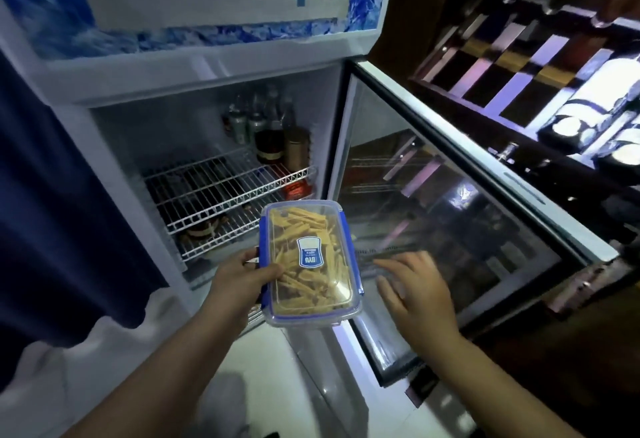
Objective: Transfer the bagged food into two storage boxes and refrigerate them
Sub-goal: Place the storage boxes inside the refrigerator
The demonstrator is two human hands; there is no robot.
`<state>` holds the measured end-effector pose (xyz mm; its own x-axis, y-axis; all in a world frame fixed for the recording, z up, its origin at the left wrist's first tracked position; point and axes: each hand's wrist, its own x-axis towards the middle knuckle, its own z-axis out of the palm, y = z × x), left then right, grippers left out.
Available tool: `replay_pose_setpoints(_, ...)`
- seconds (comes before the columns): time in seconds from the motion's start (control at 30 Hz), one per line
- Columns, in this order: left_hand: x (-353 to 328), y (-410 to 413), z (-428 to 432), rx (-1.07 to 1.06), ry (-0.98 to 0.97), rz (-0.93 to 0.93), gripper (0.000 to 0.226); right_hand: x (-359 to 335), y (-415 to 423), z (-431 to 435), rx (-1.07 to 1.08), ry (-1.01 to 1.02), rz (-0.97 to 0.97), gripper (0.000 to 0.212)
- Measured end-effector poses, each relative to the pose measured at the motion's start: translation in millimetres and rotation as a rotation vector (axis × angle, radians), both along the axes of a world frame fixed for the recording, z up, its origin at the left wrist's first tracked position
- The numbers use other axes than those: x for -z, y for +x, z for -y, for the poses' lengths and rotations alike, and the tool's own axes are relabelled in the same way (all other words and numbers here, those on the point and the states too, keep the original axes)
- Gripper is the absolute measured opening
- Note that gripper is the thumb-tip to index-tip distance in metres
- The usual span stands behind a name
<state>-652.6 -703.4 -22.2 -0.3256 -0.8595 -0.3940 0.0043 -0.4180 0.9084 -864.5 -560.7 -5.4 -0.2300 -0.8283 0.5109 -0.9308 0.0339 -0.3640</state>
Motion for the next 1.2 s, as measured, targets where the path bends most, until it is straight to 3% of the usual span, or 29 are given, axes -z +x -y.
replay_pose_setpoints(0.1,4,17,27,-0.071,0.038,0.003,0.039,24,29,49,0.017,0.315,0.451,0.019)
replay_pose_setpoints(0.33,19,54,106,-0.220,0.058,0.027,0.037,49,67,147,-0.149,0.527,0.901,0.011)
replay_pose_setpoints(0.53,29,58,151,-0.359,0.037,0.043,0.024,63,71,218,-0.181,0.561,0.913,0.010)
replay_pose_setpoints(0.7,32,46,185,-0.340,0.039,0.016,0.030,69,58,281,-0.198,0.574,0.931,0.020)
replay_pose_setpoints(0.83,49,33,217,-0.385,0.040,0.042,0.049,80,49,336,-0.218,0.641,0.929,0.021)
replay_pose_setpoints(1.0,78,21,262,-0.465,-0.007,0.156,0.037,103,44,399,-0.239,0.691,1.029,0.021)
replay_pose_setpoints(1.2,101,14,297,-0.591,-0.059,0.179,0.055,127,53,452,-0.197,0.759,1.060,0.024)
